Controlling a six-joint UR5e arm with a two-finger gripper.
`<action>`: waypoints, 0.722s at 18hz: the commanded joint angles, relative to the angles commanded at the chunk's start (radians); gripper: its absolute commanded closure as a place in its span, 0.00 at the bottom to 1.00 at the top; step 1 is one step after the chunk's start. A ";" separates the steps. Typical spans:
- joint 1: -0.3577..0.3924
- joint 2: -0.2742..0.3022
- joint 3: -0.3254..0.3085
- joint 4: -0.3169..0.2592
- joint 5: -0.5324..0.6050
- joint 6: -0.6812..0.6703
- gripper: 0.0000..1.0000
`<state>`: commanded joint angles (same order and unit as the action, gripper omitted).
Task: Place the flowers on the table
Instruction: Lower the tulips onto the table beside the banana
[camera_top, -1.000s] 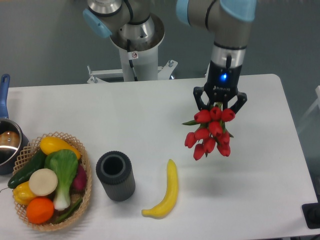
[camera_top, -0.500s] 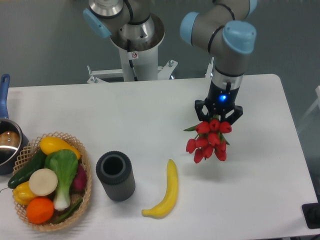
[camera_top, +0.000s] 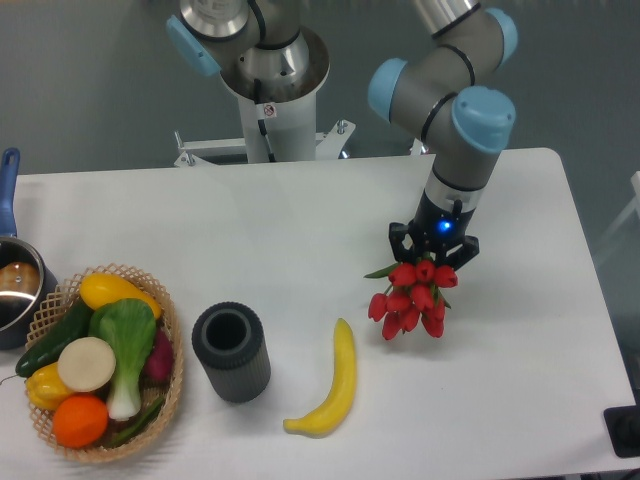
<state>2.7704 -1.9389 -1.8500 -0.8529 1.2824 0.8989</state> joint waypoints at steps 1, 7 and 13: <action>0.000 -0.006 0.008 0.000 0.000 0.003 0.51; 0.000 -0.015 0.052 0.000 0.000 0.005 0.04; 0.008 0.015 0.066 0.000 0.133 0.075 0.00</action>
<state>2.7780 -1.9236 -1.7841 -0.8529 1.4156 0.9739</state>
